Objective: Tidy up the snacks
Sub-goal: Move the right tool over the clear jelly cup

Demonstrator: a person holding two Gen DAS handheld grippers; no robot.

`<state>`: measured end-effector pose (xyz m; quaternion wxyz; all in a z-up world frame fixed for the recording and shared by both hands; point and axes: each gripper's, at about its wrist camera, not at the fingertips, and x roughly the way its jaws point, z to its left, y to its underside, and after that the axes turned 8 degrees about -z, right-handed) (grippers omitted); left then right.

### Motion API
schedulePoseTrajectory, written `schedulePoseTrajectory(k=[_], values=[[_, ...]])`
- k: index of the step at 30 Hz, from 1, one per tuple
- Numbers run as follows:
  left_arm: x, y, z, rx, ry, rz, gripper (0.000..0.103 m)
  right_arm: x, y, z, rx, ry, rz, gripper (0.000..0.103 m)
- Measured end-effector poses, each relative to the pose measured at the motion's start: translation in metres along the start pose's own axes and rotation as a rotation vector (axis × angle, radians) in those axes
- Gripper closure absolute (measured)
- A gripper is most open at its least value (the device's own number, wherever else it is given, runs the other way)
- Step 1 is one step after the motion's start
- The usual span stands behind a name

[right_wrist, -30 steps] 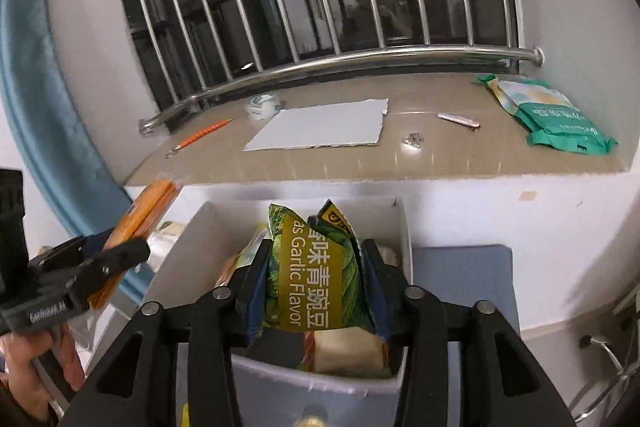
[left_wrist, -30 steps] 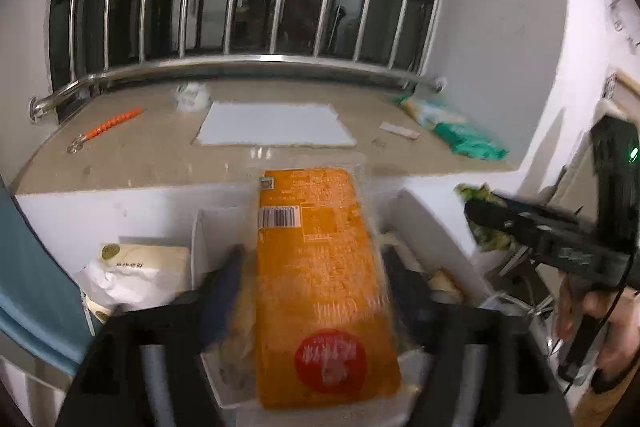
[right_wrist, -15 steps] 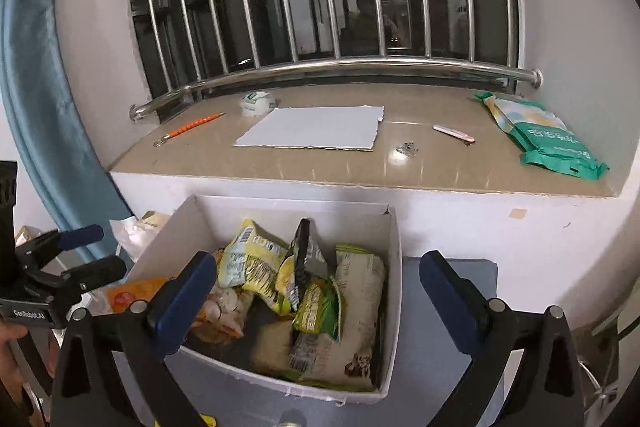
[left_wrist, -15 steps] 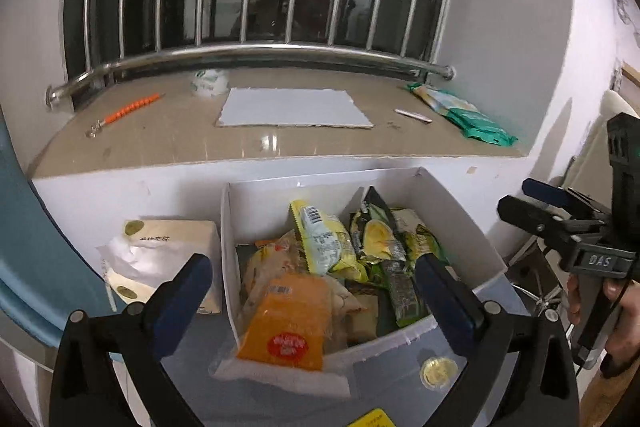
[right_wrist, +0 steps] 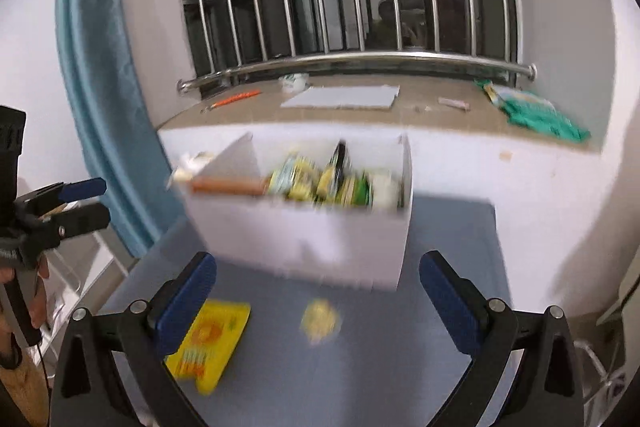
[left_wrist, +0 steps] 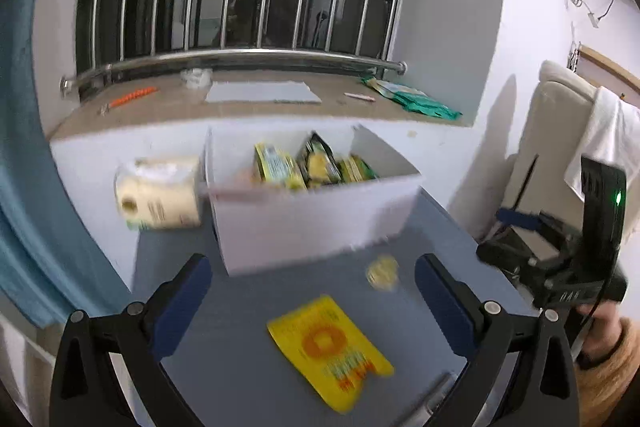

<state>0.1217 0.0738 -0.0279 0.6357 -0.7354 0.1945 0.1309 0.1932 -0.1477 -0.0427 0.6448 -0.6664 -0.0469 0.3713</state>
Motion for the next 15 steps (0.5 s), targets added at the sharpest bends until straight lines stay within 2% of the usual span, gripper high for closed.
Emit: schedulePoseTrajectory(k=[3,6,11,15], values=[[-0.013,0.032,-0.006,-0.043,-0.015,0.010,0.000,-0.019,0.040,0.006,0.028,0.008,0.003,0.000],[-0.019,0.053,-0.009,-0.093,0.006,0.028,0.000,-0.026,0.061,0.007,0.041,0.029,0.028,0.000],[-0.025,0.065,-0.012,-0.111,0.014,0.043,0.000,-0.026,0.070,0.011,-0.009,0.057,0.046,0.000],[-0.027,0.065,-0.011,-0.117,0.022,0.042,0.000,-0.018,0.066,0.010,0.008,0.052,0.059,0.000]])
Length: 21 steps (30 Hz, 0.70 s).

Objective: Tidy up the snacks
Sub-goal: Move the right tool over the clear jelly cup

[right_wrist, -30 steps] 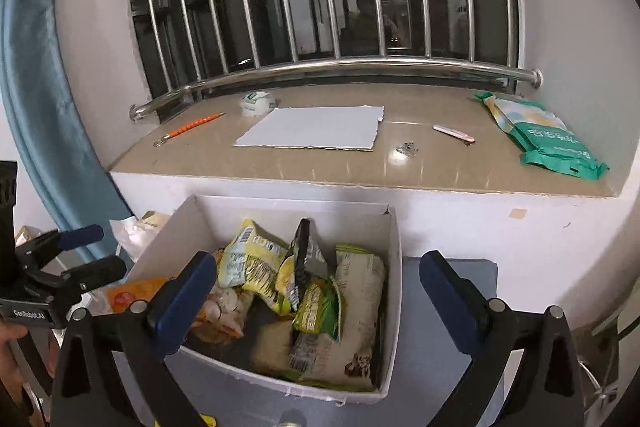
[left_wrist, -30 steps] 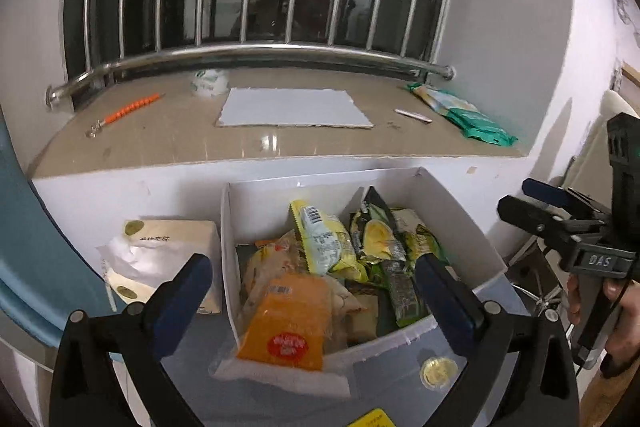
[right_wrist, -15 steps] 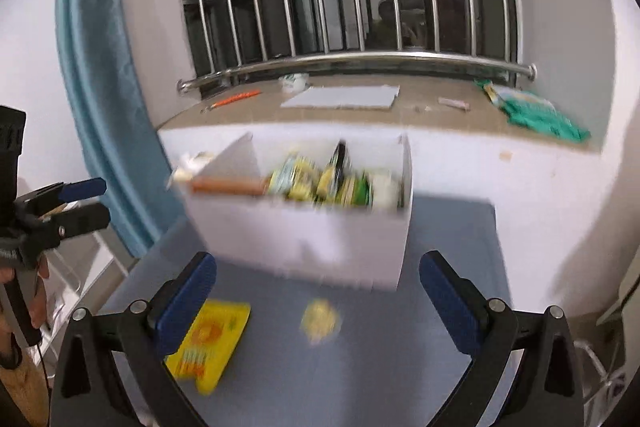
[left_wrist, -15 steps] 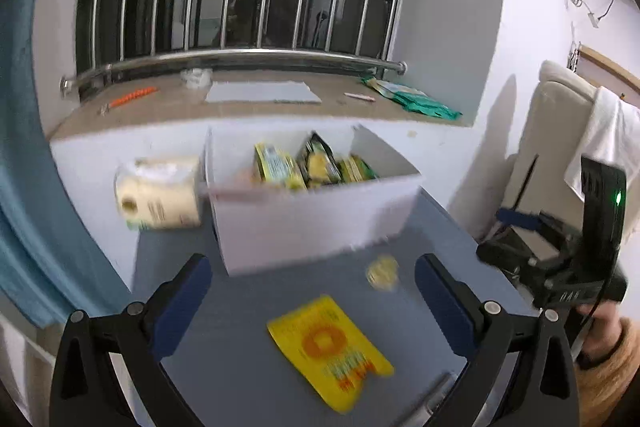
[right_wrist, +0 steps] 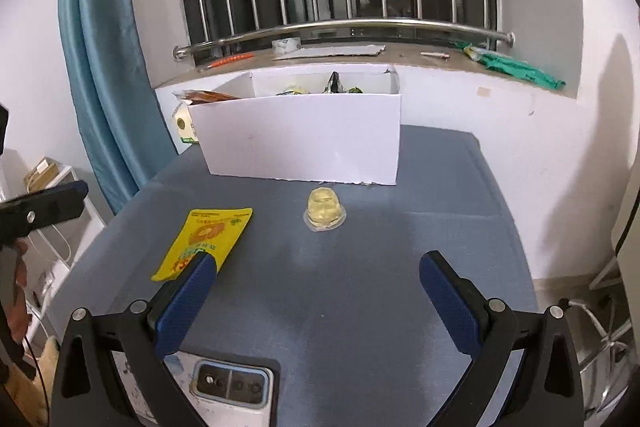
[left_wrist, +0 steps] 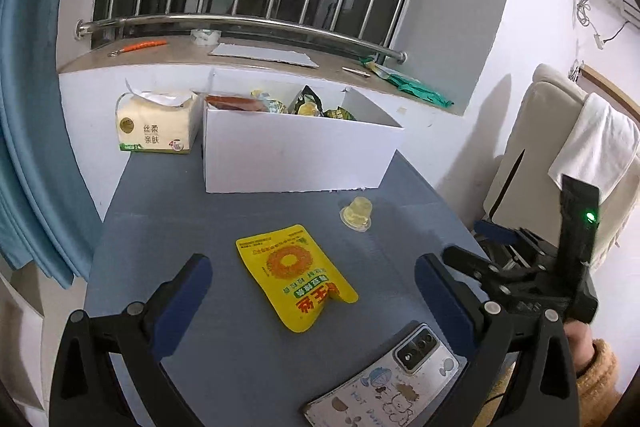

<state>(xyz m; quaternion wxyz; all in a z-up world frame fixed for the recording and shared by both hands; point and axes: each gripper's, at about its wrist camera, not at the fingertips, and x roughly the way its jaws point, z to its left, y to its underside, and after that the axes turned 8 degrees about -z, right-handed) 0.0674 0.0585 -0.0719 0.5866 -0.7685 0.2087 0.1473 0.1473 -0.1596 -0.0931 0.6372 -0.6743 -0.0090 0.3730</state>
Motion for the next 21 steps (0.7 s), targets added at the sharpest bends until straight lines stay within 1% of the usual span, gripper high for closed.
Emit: schedulePoseTrajectory(k=[4,6,11,13,15,17,19,21], values=[[-0.001,0.004,0.002,-0.017,0.008,0.011,0.000,0.023,-0.007,0.004,-0.038,0.032,0.026,0.000],[0.000,0.007,0.003,-0.015,0.003,0.019,0.000,0.039,-0.012,0.004,-0.046,0.032,0.038,0.000],[0.001,0.012,0.005,-0.010,-0.016,0.027,0.000,0.081,-0.021,0.002,-0.039,0.020,0.102,0.000],[0.002,0.013,0.007,-0.012,-0.022,0.033,0.000,0.099,-0.023,0.003,-0.044,0.006,0.132,0.000],[0.003,0.015,0.009,-0.018,-0.025,0.037,0.000,0.117,-0.024,0.005,-0.063,0.011,0.162,0.000],[0.004,0.016,0.010,-0.023,-0.027,0.044,0.000,0.127,-0.025,0.007,-0.065,-0.004,0.170,0.000],[0.006,0.019,0.012,-0.029,-0.034,0.053,0.000,0.136,-0.026,0.009,-0.059,-0.047,0.188,0.000],[0.008,0.021,0.015,-0.037,-0.035,0.064,0.000,0.148,-0.024,0.011,-0.067,-0.032,0.221,0.000]])
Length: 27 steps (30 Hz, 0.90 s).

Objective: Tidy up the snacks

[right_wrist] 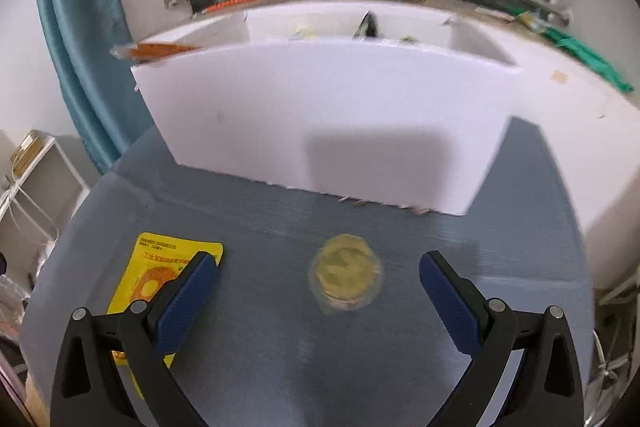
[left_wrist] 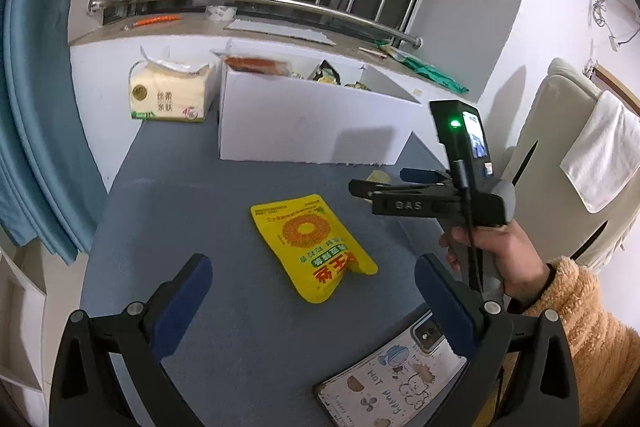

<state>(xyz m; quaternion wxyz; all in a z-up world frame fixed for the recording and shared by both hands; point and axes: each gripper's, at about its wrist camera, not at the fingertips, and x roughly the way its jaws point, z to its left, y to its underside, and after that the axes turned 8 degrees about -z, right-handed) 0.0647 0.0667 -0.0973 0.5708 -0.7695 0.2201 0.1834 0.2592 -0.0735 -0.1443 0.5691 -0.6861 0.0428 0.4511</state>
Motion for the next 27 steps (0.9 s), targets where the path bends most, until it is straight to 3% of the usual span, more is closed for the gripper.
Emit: schedulePoseTrajectory(k=[1,2,3,4,11,16,22,27], values=[[0.001,0.001,0.001,-0.004,-0.001,0.003,0.000,0.006,0.001,0.001,-0.011,0.015,0.012,0.003],[0.002,0.001,0.001,-0.005,-0.003,0.005,0.000,0.010,0.002,0.001,-0.017,0.021,0.020,0.016],[0.002,0.002,0.002,-0.005,-0.004,0.008,0.000,0.015,0.003,0.000,-0.018,0.034,0.037,0.032],[0.004,0.003,0.003,-0.004,-0.007,0.011,0.000,0.019,0.005,-0.001,-0.030,0.071,0.051,0.060],[0.014,0.005,0.005,-0.019,-0.005,0.035,0.000,0.008,0.009,-0.005,-0.042,0.049,0.036,0.062],[0.027,0.003,0.000,-0.018,0.000,0.073,0.000,-0.025,0.012,-0.007,-0.026,0.017,-0.027,0.062],[0.070,-0.004,-0.019,0.033,-0.048,0.170,0.000,-0.078,0.016,-0.004,0.004,-0.015,-0.103,0.062],[0.112,-0.003,-0.024,0.010,-0.077,0.261,0.000,-0.122,0.032,-0.002,0.007,-0.016,-0.159,0.062]])
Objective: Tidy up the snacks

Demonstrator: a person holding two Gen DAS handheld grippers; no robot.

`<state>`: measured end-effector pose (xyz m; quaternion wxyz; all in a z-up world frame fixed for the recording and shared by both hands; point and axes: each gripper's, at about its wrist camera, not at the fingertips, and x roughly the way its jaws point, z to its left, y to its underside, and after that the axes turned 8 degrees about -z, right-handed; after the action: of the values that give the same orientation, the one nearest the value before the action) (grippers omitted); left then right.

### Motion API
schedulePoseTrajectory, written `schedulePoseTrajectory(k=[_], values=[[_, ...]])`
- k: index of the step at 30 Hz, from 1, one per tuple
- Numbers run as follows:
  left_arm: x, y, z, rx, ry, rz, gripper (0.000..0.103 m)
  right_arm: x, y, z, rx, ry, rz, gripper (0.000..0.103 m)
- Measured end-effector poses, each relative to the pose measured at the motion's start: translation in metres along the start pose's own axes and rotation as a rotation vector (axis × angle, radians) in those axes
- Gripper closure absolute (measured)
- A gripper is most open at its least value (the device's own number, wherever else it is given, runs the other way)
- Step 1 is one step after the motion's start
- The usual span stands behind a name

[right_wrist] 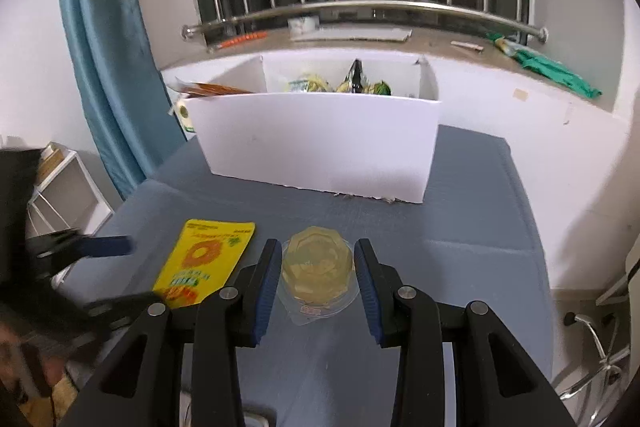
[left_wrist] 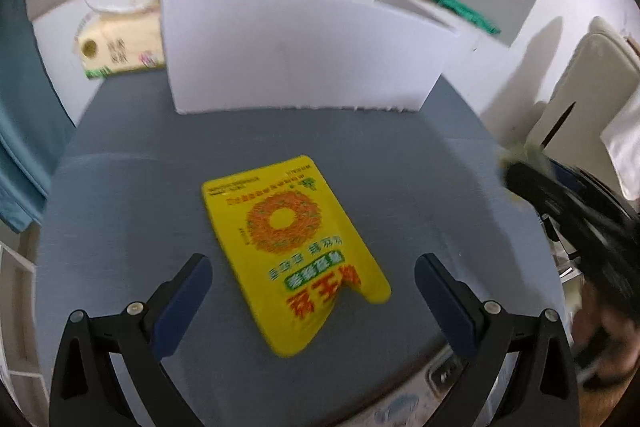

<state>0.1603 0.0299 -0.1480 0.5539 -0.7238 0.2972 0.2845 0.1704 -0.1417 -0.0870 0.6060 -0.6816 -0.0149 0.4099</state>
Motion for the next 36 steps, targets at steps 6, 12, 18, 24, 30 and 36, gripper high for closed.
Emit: schedulePoseTrajectory(k=[6,12,18,24,30,36], values=[[0.030,0.000,0.007,-0.014,-0.073,0.041,0.000,-0.016,0.012,-0.006,0.029,0.001,-0.004,0.062],[0.013,0.009,0.008,0.059,-0.012,0.002,0.044,-0.022,0.028,-0.010,0.061,-0.010,0.007,0.062],[-0.035,0.011,0.022,0.067,0.044,-0.117,0.081,-0.024,0.035,-0.008,0.088,-0.011,-0.001,0.062],[-0.040,0.014,0.021,0.101,0.052,-0.106,0.082,-0.020,0.036,-0.001,0.081,-0.014,0.004,0.062],[-0.019,0.017,0.005,0.199,-0.062,-0.052,0.001,-0.022,0.035,0.005,0.068,-0.018,0.002,0.062],[0.005,0.025,-0.001,0.246,-0.134,-0.005,0.001,-0.025,0.036,0.005,0.064,-0.014,0.003,0.062]])
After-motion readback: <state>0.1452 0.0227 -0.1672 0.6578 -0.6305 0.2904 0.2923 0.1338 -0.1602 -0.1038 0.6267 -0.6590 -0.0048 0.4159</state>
